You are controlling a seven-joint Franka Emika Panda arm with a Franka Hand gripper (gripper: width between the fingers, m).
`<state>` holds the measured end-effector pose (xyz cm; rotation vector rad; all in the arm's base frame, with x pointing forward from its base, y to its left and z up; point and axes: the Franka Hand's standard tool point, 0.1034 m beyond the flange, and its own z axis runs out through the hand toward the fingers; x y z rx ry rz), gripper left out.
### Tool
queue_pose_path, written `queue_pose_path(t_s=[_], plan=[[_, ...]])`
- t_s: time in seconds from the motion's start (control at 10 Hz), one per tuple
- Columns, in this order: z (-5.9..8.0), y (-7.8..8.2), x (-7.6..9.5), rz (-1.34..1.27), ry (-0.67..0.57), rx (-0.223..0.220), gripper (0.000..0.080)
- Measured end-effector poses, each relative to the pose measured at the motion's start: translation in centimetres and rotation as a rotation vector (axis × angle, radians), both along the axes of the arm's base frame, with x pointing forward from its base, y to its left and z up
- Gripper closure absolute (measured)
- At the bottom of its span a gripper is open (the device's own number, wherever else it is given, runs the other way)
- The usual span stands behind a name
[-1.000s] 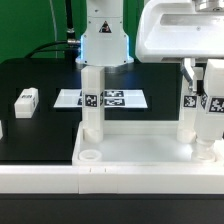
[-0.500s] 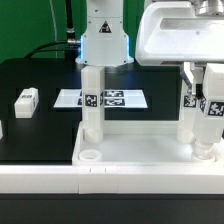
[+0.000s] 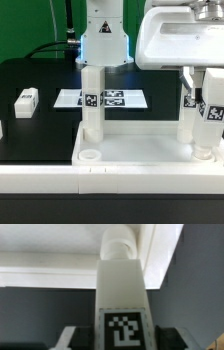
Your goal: Assemble desk
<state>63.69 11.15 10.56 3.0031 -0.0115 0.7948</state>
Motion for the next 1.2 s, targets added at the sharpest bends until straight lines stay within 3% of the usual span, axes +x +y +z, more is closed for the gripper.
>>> queue_pose_path(t_s=[0.8, 0.9, 1.0, 1.1, 1.2], plan=[[0.06, 0.19, 0.16, 0.006, -0.019, 0.0, 0.0512], [0.07, 0.19, 0.16, 0.006, -0.019, 0.0, 0.0439], [0.07, 0.19, 0.16, 0.006, -0.019, 0.0, 0.0439], [0.07, 0.19, 0.17, 0.006, -0.019, 0.0, 0.0254], [0.07, 0.19, 0.17, 0.006, -0.019, 0.0, 0.0254]])
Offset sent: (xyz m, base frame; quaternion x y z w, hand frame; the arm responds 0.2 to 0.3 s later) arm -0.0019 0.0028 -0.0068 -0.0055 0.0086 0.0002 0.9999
